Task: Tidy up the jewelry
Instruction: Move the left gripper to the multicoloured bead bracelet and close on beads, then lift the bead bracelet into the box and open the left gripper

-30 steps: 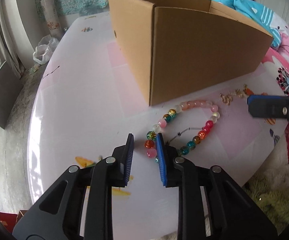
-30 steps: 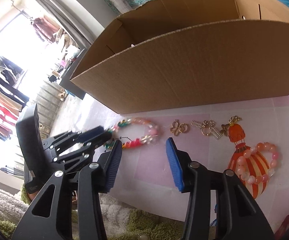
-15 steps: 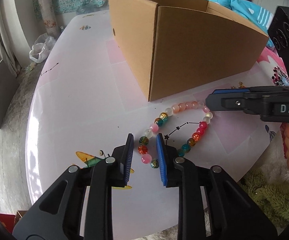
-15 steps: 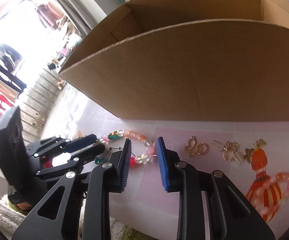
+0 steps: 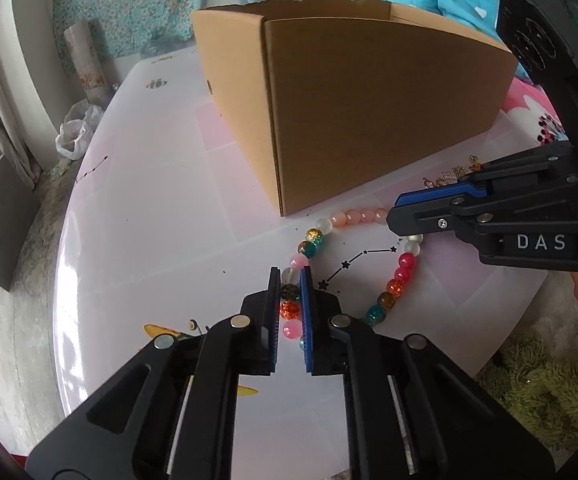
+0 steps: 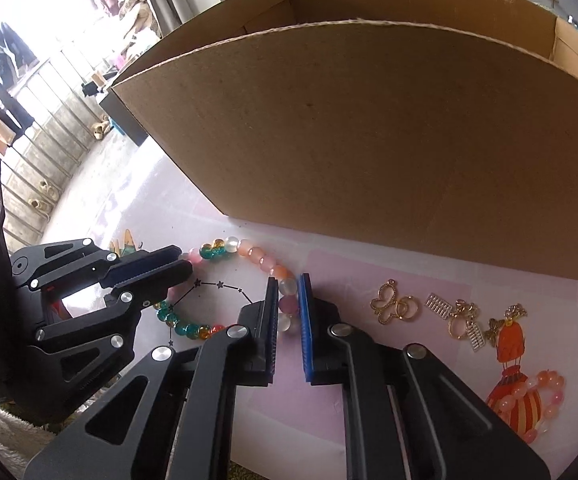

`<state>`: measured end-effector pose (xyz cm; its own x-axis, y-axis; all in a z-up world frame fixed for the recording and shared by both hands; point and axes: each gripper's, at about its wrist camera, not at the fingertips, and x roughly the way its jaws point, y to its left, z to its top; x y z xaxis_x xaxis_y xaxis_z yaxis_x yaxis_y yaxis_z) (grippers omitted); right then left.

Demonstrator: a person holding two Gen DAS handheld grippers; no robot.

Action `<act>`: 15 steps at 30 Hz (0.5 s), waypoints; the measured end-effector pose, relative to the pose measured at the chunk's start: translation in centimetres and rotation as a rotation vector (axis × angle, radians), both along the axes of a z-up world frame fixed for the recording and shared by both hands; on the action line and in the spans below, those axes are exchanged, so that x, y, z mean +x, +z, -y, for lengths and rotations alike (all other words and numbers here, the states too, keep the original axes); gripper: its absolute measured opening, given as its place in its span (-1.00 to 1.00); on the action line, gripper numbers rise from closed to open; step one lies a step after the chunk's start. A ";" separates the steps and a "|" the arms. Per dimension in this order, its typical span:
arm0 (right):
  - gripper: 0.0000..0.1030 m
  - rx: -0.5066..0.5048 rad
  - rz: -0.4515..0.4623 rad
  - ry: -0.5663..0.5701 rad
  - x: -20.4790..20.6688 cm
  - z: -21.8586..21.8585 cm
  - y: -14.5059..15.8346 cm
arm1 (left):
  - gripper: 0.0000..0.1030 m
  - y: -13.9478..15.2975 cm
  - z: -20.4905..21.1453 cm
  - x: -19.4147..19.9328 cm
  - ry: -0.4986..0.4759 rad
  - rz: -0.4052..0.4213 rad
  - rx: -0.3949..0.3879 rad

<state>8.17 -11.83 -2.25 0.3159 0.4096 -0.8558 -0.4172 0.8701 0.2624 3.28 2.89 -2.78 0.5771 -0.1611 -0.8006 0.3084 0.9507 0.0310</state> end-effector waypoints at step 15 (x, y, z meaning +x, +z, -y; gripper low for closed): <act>-0.80 0.077 0.173 -0.014 -2.9 2.3 6.9 | -0.83 7.4 0.3 -3.1 -0.063 0.195 -0.108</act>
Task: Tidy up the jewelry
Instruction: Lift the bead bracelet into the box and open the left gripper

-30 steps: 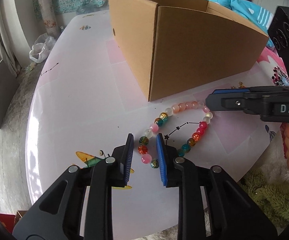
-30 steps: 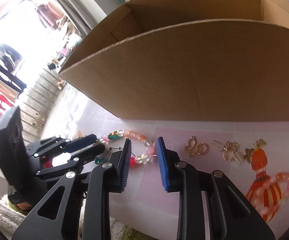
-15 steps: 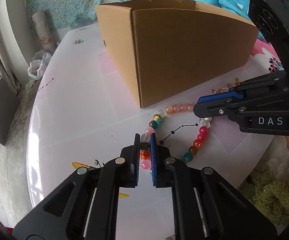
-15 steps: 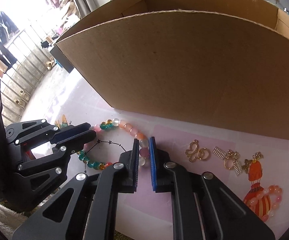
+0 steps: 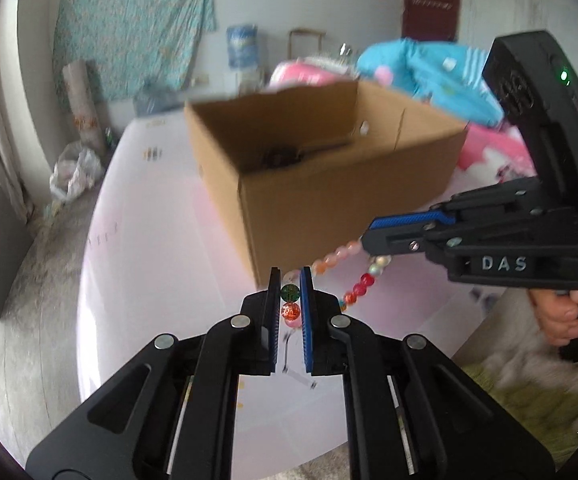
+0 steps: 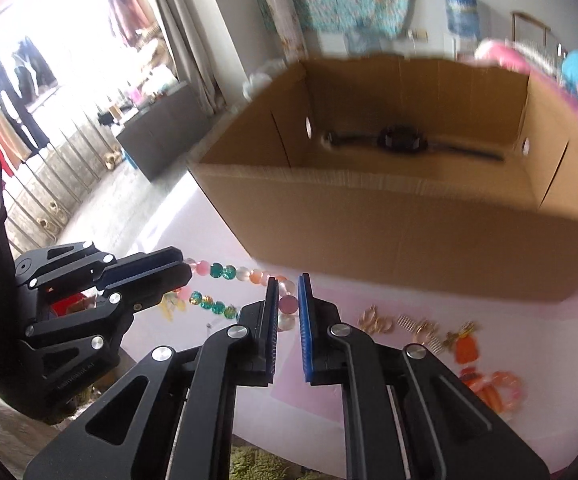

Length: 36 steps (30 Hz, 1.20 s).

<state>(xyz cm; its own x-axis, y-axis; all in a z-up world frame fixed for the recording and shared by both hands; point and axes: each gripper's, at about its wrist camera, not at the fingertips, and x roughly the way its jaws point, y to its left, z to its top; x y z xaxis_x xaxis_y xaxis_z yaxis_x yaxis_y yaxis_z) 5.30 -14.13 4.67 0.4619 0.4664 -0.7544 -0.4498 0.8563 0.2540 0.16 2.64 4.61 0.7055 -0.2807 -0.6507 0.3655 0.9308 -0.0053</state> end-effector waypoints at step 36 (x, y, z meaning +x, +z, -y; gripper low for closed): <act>-0.64 0.104 -0.189 0.062 17.9 -0.2 0.2 | -0.82 1.9 0.8 16.7 0.046 -0.061 0.061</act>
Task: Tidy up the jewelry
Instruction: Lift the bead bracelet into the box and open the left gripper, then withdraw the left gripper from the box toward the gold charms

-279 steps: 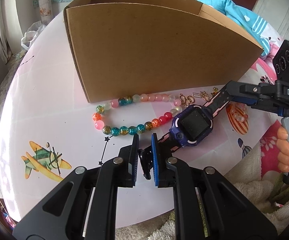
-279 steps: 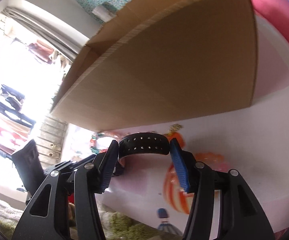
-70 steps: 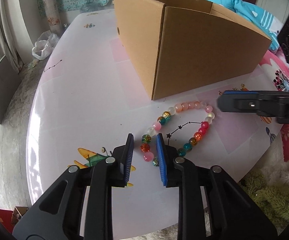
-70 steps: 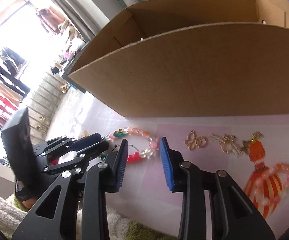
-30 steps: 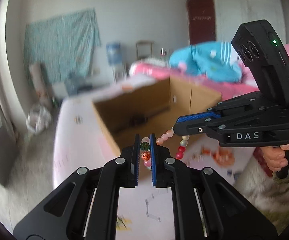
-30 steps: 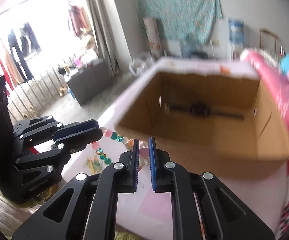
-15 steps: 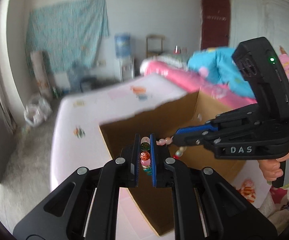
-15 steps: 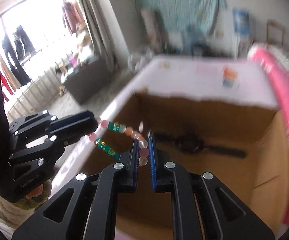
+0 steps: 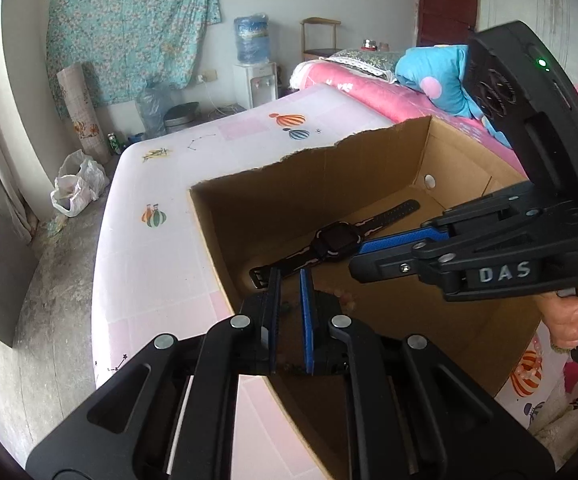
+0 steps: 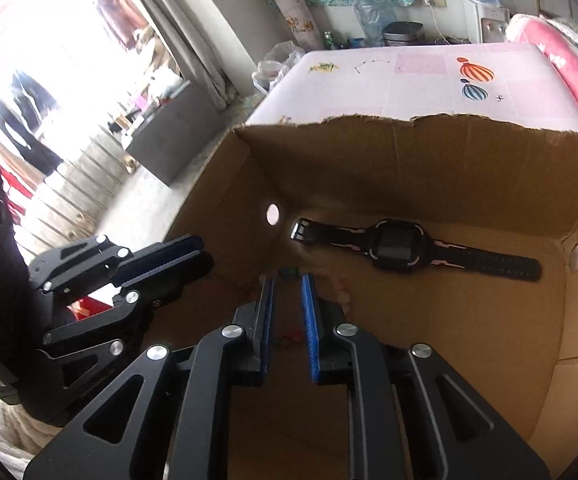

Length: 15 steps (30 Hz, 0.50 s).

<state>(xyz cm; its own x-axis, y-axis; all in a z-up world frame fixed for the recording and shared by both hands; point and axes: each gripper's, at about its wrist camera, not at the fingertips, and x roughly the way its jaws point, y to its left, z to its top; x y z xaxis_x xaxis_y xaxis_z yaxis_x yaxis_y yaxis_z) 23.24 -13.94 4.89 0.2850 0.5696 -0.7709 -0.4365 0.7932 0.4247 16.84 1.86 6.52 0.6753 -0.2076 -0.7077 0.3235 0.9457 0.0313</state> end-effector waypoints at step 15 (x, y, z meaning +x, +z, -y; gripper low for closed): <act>0.39 0.098 0.285 -0.216 -7.0 8.7 9.9 | 0.05 5.2 -1.7 -8.4 0.035 0.170 -0.138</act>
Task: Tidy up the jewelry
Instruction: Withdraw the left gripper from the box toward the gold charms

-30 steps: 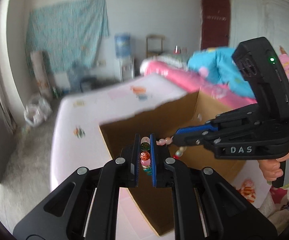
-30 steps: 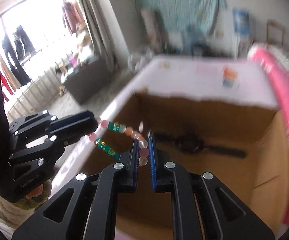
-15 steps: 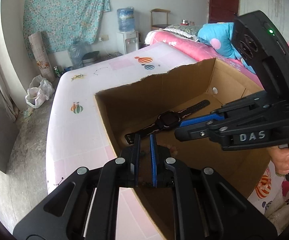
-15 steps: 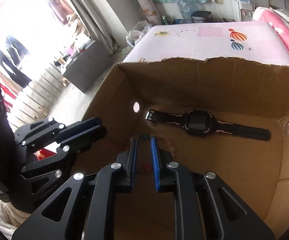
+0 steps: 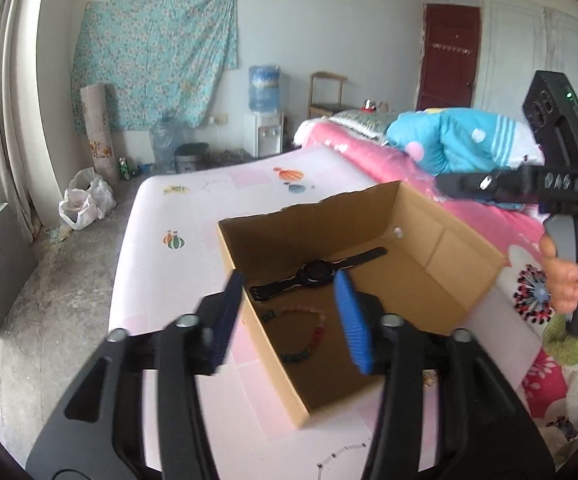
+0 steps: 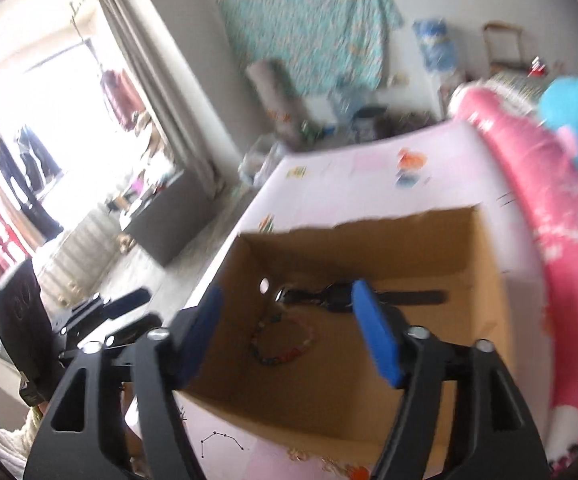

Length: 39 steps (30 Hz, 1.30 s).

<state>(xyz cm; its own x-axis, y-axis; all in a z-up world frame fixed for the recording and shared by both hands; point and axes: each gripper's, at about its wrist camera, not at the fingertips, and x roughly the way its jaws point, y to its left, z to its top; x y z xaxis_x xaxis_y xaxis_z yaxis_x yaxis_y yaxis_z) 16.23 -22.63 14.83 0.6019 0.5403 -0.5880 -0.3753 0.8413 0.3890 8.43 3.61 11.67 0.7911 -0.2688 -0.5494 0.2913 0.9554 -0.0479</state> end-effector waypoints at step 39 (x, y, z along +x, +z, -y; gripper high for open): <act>0.71 -0.164 -0.145 -0.211 -6.9 8.0 -9.7 | 0.68 -10.4 6.4 -2.3 -0.050 -0.308 -0.121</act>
<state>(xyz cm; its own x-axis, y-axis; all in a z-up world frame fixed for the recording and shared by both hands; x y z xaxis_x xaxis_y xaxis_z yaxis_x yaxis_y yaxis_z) 9.36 -30.62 5.11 0.5937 0.3032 -0.7453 -0.1363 0.9508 0.2783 6.18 -2.82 1.32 0.5772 -0.3811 -0.7223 0.2916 0.9223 -0.2536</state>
